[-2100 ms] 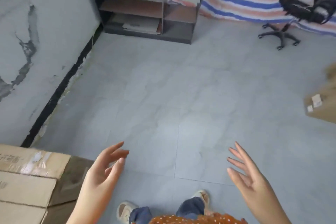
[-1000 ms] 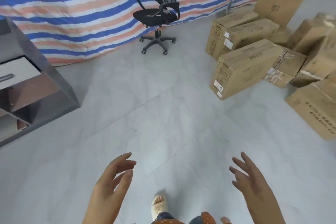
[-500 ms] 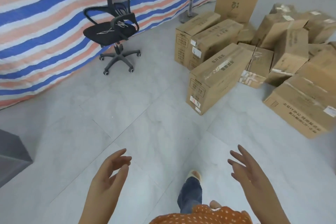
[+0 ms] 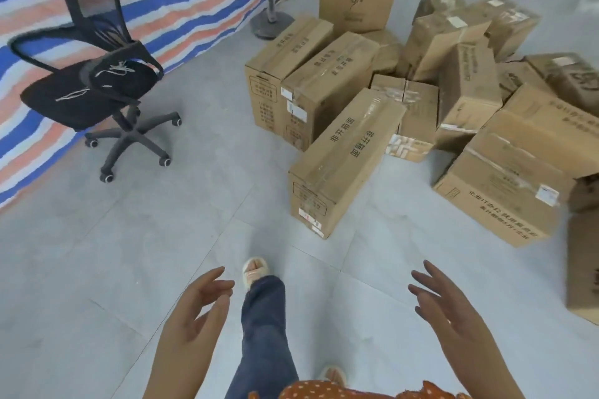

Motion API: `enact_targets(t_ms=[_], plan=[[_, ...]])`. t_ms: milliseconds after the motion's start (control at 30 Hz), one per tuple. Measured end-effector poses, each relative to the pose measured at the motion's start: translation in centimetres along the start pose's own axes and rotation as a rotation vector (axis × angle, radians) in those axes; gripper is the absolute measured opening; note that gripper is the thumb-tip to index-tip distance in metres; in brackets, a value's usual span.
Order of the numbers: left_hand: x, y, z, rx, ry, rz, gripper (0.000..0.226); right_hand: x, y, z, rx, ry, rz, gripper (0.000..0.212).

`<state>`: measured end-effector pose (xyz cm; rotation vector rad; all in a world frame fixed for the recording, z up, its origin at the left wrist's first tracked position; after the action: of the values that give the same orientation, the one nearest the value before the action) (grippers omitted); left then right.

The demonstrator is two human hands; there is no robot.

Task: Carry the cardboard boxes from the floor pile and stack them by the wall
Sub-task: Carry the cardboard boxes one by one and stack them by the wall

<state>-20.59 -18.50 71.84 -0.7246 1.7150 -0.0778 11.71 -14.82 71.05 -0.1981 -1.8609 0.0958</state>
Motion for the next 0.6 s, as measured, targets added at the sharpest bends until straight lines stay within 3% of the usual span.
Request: enact_targets(t_ms=[167, 367, 600], plan=[[-6.0, 13.2, 1.0, 0.169, 0.104, 0.029, 0.036, 0.0, 7.9, 4.1, -0.189, 0.048, 0.084, 0.038], [-13.6, 26.8, 3.0, 0.417, 0.292, 0.052, 0.034, 1.7, 17.0, 8.3, -0.252, -0.002, 0.143, 0.041], [-11.4, 40.5, 12.9, 0.562, 0.570, -0.034, 0.030, -6.2, 27.9, 11.6, -0.269, 0.037, 0.348, 0.036]])
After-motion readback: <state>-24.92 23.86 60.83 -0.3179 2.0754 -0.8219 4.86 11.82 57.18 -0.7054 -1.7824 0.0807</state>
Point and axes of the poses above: each hand's wrist, its own y-axis towards the middle knuckle, its own z-axis out of the palm, x = y × z, the point moved 3 cm from there along y, towards the middle knuckle, and after that the axes turned 13 degrees about -z, right-handed, at the moved point
